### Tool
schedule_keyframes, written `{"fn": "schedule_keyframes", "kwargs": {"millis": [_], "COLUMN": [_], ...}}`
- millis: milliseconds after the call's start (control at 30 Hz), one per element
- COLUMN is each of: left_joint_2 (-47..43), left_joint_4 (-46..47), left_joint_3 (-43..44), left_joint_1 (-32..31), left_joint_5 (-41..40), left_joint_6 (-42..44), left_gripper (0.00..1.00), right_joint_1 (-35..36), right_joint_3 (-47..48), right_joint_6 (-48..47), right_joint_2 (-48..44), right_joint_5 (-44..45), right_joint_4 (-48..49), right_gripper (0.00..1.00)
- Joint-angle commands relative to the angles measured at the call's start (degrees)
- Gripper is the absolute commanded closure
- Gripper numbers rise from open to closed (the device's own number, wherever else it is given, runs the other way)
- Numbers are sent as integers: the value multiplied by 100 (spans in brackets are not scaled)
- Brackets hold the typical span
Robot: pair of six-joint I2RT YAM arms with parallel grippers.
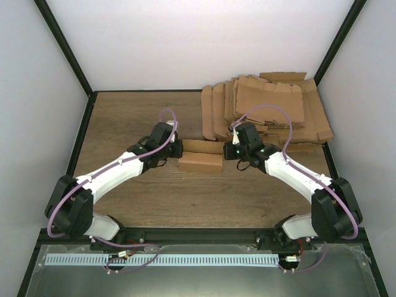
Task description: Fold the paper box
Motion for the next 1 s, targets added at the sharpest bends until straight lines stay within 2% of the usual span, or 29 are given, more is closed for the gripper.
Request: {"fn": "schedule_keyframes", "kwargs": {"millis": [0, 267, 667, 967], "left_joint_2": [-145, -86, -404, -754], "left_joint_4": [186, 285, 395, 676], "left_joint_3": [-115, -323, -678, -1008], "left_joint_1": [-179, -351, -520, -675], "left_joint_5": [13, -38, -32, -295], "left_joint_6": [-541, -724, -729, -731], "left_gripper": [94, 94, 94, 94], "right_joint_1": [313, 524, 1023, 1083], "right_joint_3": [335, 65, -157, -585], "right_joint_6": [742, 1369, 1584, 1852], "right_joint_2": [132, -49, -159, -331], "right_joint_5": [500, 852, 1384, 1535], "right_joint_4": [-146, 90, -3, 210], "right_gripper": [97, 97, 97, 97]}}
